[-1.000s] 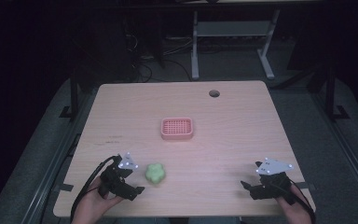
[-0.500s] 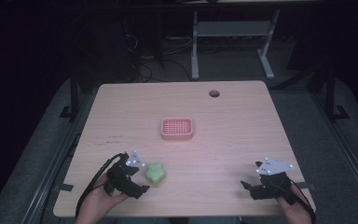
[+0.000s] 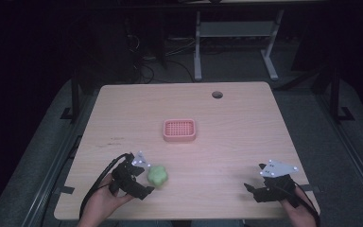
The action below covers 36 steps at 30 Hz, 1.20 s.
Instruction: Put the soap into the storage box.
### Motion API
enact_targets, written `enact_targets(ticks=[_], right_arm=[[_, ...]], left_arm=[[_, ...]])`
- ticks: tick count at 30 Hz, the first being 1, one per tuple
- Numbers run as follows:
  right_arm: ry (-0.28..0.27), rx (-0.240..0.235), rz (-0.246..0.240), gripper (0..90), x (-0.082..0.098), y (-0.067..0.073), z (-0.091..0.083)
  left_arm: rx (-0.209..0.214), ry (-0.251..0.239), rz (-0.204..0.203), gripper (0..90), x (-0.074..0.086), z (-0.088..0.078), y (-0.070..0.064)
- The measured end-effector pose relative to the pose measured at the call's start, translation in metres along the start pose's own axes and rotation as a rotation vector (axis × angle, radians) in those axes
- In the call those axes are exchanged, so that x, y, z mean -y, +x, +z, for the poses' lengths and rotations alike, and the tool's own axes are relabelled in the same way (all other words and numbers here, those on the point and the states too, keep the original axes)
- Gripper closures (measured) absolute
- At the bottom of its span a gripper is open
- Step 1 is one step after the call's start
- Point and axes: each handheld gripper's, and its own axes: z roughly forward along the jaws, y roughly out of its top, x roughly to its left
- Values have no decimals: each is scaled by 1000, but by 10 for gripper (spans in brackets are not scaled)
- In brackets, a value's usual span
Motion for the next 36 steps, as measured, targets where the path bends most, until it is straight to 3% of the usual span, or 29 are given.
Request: enact_targets(ticks=[18,27,36], right_arm=[[-4,-3,2,138,0,0,-1],[-5,-6,4,138,0,0,-1],[-8,-5,-5,138,-1,1,-1]], left_arm=[[3,17,14,186,-16,0,-2],[7,39,19,187,-28,8,-3],[1,65,-5,188,-35,17,2]])
